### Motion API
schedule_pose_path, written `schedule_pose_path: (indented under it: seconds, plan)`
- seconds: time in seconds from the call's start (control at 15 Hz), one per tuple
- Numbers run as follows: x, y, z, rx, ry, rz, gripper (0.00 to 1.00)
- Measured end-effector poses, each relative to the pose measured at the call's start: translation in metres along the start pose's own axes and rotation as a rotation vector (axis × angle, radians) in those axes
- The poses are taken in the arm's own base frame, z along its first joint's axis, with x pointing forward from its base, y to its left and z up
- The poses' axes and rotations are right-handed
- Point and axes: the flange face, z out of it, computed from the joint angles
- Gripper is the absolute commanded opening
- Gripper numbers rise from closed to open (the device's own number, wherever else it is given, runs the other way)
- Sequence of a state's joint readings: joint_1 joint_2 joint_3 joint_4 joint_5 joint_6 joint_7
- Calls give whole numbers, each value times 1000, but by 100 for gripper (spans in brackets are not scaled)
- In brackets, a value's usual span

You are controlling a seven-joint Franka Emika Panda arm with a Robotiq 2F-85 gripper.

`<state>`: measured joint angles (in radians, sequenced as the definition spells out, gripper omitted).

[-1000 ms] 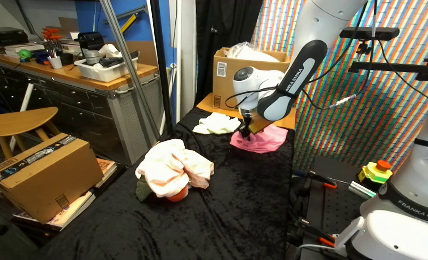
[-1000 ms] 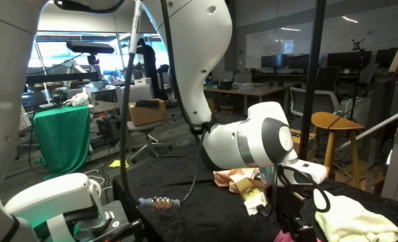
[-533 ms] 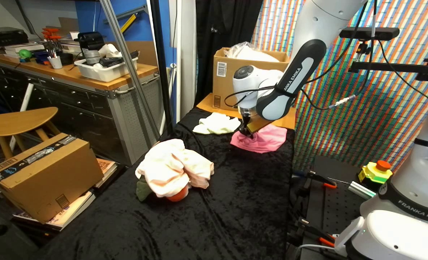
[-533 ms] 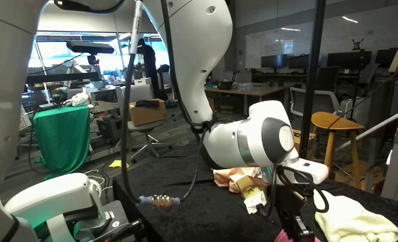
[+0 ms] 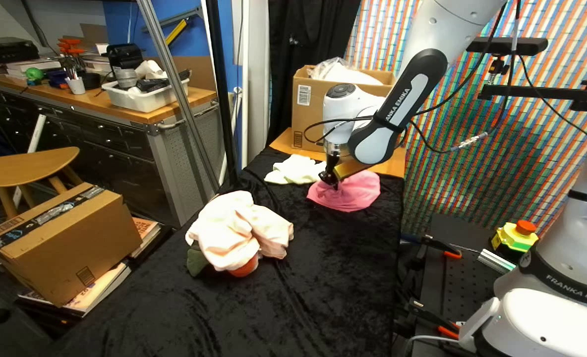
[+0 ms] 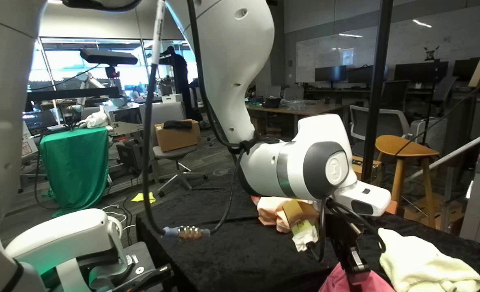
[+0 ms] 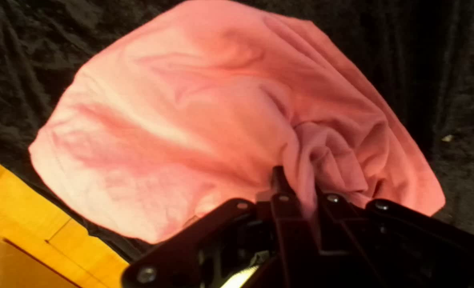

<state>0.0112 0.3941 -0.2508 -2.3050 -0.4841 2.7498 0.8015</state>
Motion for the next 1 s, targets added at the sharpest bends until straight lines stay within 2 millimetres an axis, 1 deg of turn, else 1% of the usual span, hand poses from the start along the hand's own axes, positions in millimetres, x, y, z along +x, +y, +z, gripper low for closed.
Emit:
schedule_pose_path:
  seconds: [0.13, 0.27, 0.4, 0.53, 0.73, 1.0]
  plan:
    - [0, -2, -14, 52, 31, -18, 7]
    - [-3, -3, -33, 102, 65, -46, 7]
    - [-5, -7, -58, 154, 98, -87, 6]
    - [-9, -17, -86, 198, 130, -142, 6]
    - [-22, -43, -129, 256, 183, -247, 6]
    - [-58, -90, -181, 315, 231, -416, 6]
